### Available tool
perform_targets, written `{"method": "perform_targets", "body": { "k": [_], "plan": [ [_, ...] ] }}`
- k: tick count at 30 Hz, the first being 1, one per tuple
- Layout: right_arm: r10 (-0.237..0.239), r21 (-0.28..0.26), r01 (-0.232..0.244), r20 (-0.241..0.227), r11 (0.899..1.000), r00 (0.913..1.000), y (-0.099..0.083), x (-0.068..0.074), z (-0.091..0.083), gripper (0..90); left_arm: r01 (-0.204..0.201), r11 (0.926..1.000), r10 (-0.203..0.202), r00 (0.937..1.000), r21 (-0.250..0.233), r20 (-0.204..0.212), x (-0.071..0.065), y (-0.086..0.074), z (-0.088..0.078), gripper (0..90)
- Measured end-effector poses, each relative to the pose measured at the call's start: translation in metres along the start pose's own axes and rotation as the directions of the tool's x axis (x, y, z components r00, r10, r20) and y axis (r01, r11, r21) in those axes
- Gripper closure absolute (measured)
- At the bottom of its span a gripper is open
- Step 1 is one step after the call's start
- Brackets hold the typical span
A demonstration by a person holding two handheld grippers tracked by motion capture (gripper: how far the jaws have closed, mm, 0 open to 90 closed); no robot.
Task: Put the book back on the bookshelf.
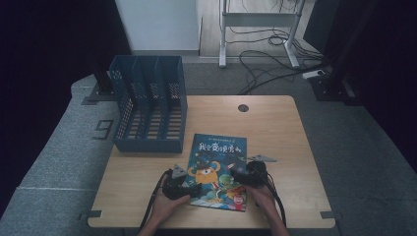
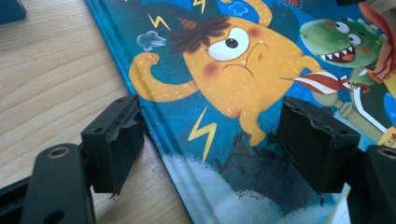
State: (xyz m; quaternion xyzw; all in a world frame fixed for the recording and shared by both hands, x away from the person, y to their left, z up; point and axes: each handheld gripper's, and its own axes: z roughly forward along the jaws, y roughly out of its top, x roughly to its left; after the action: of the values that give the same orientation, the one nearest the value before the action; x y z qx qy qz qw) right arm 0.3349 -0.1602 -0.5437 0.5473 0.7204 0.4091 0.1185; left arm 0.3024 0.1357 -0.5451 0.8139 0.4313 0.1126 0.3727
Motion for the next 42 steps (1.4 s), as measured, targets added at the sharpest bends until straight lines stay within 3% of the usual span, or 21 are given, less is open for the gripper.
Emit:
{"method": "perform_targets", "body": {
  "k": [14, 30, 42],
  "plan": [
    [0.044, -0.006, -0.044, -0.041, 0.999, 0.9982, 0.003, -0.006, -0.001, 24.3, -0.004, 1.0, 0.004, 1.0, 0.0, -0.001, 0.0, 0.0, 0.0, 22.6],
    [0.069, 0.006, -0.069, -0.041, 0.998, 0.9968, 0.003, -0.011, 0.004, 24.4, -0.007, 1.0, 0.007, 1.0, 0.002, -0.006, -0.001, 0.0, 0.0, 22.5],
    [0.146, -0.009, -0.148, -0.096, 0.989, 0.9846, 0.006, -0.015, -0.001, 23.8, -0.001, 1.0, 0.001, 1.0, 0.003, -0.001, -0.001, 0.0, 0.0, 21.9]
  ]
}}
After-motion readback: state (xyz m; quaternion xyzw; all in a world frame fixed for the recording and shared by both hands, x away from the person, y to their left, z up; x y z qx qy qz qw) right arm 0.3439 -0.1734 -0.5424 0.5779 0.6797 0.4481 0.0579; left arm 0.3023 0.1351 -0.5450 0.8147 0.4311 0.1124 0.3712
